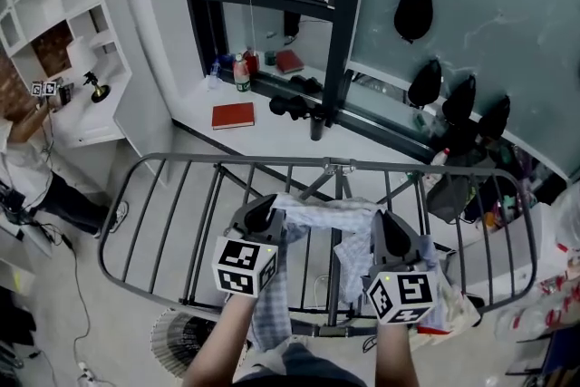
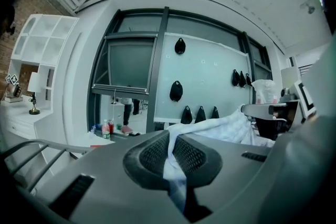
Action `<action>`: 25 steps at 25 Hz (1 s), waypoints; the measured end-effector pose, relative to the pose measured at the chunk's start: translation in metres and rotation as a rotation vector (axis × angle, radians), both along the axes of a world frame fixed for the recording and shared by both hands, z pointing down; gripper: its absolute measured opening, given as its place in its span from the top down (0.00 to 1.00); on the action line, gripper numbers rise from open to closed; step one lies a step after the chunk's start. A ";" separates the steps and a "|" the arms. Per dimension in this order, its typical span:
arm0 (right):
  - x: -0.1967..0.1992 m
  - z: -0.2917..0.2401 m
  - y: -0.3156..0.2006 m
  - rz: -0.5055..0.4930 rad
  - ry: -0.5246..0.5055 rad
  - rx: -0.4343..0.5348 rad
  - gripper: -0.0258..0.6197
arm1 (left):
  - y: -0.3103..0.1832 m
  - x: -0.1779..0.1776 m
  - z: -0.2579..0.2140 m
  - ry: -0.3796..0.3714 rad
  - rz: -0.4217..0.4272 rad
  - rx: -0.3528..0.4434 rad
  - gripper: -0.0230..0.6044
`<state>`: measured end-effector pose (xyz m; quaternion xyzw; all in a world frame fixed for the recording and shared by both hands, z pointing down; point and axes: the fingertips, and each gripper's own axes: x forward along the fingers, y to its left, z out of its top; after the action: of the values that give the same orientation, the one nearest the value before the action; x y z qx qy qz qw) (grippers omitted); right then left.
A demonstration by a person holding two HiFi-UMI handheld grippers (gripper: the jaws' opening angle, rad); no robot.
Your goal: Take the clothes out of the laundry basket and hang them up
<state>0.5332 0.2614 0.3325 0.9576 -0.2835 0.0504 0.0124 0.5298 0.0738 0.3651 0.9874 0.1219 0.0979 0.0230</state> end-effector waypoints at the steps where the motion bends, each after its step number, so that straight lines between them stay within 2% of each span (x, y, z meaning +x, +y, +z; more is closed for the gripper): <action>1: 0.004 0.007 0.000 0.000 -0.016 -0.008 0.95 | 0.000 0.002 0.008 -0.016 0.000 0.005 0.91; 5: 0.011 0.035 -0.001 0.010 -0.098 -0.033 0.95 | 0.000 0.009 0.034 -0.076 0.008 0.026 0.91; 9: 0.012 0.047 -0.003 0.010 -0.137 -0.043 0.94 | -0.001 0.012 0.049 -0.116 0.019 0.031 0.91; 16: 0.012 0.064 -0.003 0.008 -0.206 -0.056 0.94 | 0.001 0.007 0.065 -0.179 0.033 -0.006 0.91; 18: 0.010 0.068 -0.005 0.005 -0.232 -0.051 0.93 | 0.000 0.005 0.067 -0.192 0.041 -0.021 0.87; 20: 0.009 0.074 -0.007 0.002 -0.265 -0.051 0.88 | -0.001 0.002 0.070 -0.207 0.044 -0.037 0.76; 22: 0.006 0.080 -0.008 -0.007 -0.306 -0.047 0.75 | -0.001 -0.002 0.072 -0.221 0.045 -0.056 0.65; 25: 0.001 0.087 -0.010 -0.013 -0.345 -0.036 0.61 | 0.000 -0.009 0.074 -0.230 0.060 -0.062 0.58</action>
<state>0.5340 0.2519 0.4198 0.9324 -0.2867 0.2192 -0.0190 0.5206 0.0739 0.4392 0.9644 0.1512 0.2073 0.0643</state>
